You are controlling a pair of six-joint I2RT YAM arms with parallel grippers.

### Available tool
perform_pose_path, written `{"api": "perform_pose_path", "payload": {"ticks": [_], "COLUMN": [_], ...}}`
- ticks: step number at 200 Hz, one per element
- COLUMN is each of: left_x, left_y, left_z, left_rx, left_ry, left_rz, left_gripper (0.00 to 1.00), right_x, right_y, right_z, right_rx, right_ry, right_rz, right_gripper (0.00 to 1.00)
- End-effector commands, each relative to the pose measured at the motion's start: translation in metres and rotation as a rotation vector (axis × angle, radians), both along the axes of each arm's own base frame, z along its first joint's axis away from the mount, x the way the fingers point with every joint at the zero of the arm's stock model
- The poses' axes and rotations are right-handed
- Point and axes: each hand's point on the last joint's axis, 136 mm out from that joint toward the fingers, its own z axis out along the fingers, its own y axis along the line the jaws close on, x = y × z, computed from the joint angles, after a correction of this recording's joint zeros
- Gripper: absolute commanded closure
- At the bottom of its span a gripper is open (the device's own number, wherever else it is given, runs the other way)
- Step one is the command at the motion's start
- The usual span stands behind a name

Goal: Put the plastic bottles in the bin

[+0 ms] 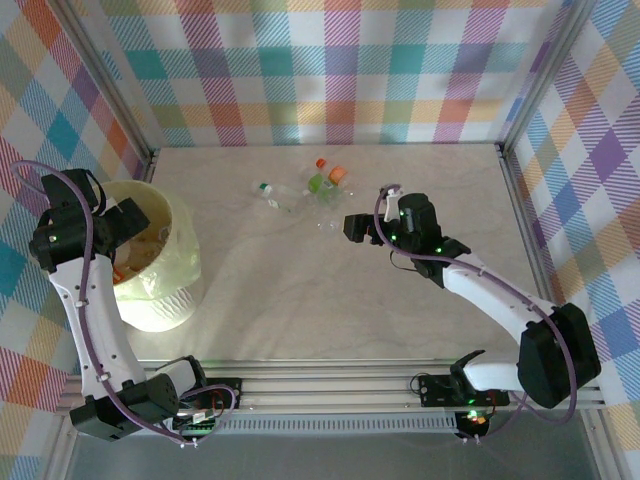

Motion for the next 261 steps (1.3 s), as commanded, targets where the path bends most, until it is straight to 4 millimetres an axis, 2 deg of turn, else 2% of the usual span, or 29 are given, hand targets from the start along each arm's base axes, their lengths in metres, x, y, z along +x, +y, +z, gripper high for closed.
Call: {"api": "perform_pose_path", "payload": {"ticks": [1, 17, 64, 76, 101, 113, 125, 146, 162, 185, 227, 261], "left_x": [-0.001, 0.000, -0.001, -0.001, 0.003, 0.002, 0.000, -0.006, -0.005, -0.003, 0.001, -0.002], "left_y": [-0.015, -0.024, -0.057, -0.070, -0.110, -0.117, -0.110, -0.097, -0.098, -0.103, -0.119, -0.132], "left_z": [0.019, 0.028, 0.063, 0.073, 0.095, 0.101, 0.094, 0.071, 0.058, 0.049, 0.061, 0.081], "left_rx": [-0.049, -0.075, -0.155, -0.192, -0.334, -0.387, -0.416, -0.446, -0.488, -0.533, -0.603, -0.619], "left_ry": [-0.077, -0.124, -0.292, -0.343, -0.465, -0.506, -0.507, -0.446, -0.411, -0.394, -0.495, -0.583], "left_rz": [-0.043, -0.072, -0.187, -0.237, -0.411, -0.417, -0.336, -0.192, -0.170, -0.183, -0.255, -0.328], "left_gripper": [0.03, 0.00, 0.00, 0.00, 0.00, 0.00, 0.00, 0.00, 0.00, 0.00, 0.00, 0.00], "right_x": [0.008, 0.008, 0.009, 0.008, 0.008, 0.008, 0.008, 0.010, 0.012, 0.015, 0.019, 0.026], "right_y": [0.005, 0.005, 0.006, 0.006, 0.006, 0.006, 0.006, 0.008, 0.010, 0.014, 0.021, 0.025], "right_z": [0.015, 0.015, 0.014, 0.013, 0.013, 0.013, 0.013, 0.016, 0.020, 0.023, 0.023, 0.022], "right_rx": [0.036, 0.037, 0.039, 0.039, 0.039, 0.041, 0.040, 0.035, 0.031, 0.041, 0.067, 0.085], "right_ry": [-0.028, -0.023, -0.013, -0.008, -0.003, -0.001, -0.001, -0.002, 0.000, 0.010, 0.039, 0.056], "right_rz": [0.000, -0.002, -0.002, -0.003, -0.004, -0.005, -0.005, 0.000, 0.009, 0.019, 0.023, 0.009], "right_gripper": [0.00, 0.00, 0.00, 0.00, 0.00, 0.00, 0.00, 0.00, 0.00, 0.00, 0.00, 0.00]}}
